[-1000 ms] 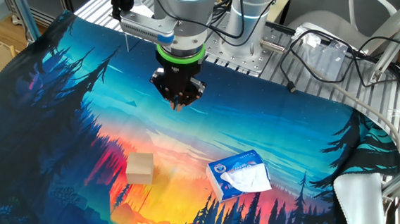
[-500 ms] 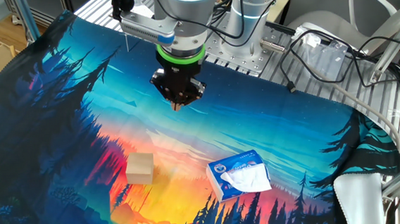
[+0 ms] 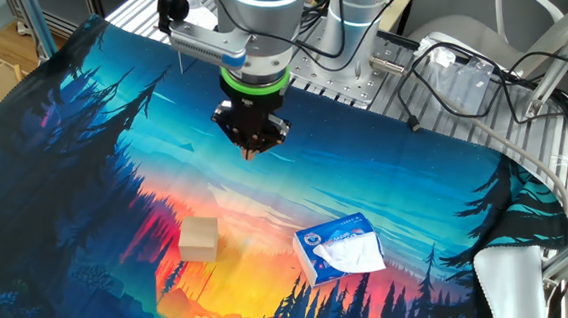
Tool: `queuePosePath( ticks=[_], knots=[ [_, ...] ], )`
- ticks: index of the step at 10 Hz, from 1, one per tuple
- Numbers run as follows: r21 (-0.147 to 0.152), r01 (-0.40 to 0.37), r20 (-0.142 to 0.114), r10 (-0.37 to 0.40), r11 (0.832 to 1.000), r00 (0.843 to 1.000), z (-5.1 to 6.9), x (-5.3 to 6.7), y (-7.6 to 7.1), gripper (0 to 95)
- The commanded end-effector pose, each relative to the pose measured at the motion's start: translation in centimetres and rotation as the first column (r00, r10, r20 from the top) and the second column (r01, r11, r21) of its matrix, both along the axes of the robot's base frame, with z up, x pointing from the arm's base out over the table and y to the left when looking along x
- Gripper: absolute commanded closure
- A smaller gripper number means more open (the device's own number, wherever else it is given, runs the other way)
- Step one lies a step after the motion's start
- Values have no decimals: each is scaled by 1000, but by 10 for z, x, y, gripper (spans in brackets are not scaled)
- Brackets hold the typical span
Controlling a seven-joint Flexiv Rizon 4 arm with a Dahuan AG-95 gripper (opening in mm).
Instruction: Pick up one small block
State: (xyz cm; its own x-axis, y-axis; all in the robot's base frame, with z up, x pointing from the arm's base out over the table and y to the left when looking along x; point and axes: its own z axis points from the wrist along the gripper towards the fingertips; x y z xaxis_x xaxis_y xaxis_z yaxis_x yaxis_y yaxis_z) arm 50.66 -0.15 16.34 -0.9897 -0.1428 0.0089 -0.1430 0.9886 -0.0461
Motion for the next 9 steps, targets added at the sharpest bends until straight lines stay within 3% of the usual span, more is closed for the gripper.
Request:
queuePosePath(
  ticks=[1, 6, 9],
  knots=[
    [2, -5, -4, 5, 1000, 1000, -1, 3, 0, 950],
    [-7, -4, -7, 4, 1000, 1000, -6, 20, 0, 950],
    [-14, 14, -20, -15, 1000, 1000, -11, 47, -5, 950]
  ],
)
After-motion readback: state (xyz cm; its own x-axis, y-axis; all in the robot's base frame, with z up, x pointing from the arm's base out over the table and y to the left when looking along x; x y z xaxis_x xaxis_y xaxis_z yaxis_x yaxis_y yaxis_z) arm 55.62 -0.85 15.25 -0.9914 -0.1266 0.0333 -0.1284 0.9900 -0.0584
